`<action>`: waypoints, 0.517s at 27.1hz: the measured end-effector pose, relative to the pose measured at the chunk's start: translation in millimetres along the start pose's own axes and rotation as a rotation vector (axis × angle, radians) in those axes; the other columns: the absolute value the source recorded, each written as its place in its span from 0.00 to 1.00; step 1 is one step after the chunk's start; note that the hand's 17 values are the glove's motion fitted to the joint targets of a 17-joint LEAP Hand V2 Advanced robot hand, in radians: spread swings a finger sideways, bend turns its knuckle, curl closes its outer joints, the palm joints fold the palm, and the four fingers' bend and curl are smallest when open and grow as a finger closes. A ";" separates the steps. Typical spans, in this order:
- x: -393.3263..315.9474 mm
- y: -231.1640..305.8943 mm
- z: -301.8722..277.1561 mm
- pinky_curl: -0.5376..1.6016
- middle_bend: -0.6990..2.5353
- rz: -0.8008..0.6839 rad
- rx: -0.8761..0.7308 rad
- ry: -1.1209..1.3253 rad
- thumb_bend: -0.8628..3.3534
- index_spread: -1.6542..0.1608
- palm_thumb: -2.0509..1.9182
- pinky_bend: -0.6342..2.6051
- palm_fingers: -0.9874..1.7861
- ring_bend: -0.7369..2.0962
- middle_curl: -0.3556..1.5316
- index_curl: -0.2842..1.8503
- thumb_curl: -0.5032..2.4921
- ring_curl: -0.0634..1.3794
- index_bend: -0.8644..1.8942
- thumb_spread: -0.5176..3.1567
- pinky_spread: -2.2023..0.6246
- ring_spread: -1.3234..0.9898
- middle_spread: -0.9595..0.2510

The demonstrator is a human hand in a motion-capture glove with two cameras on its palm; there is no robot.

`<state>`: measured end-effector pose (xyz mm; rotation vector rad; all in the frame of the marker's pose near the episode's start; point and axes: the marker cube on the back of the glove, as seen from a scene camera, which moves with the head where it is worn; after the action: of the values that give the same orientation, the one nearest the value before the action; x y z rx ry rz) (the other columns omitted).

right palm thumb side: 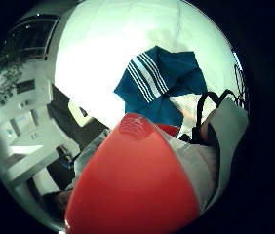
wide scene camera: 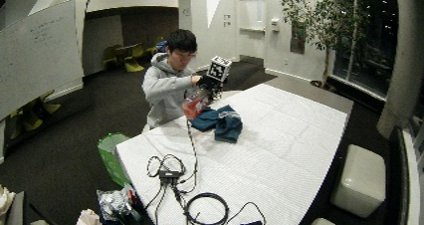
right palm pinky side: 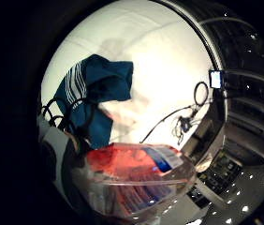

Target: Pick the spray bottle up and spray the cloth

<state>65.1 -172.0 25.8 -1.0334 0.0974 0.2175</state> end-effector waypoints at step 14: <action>-17.5 -13.1 38.4 0.43 0.41 -0.030 -0.088 0.074 0.20 0.82 0.76 0.31 0.86 0.49 0.46 0.38 0.40 0.36 0.49 0.19 0.70 0.49 0.70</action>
<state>50.2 -147.8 59.6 -1.1300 0.1404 0.1572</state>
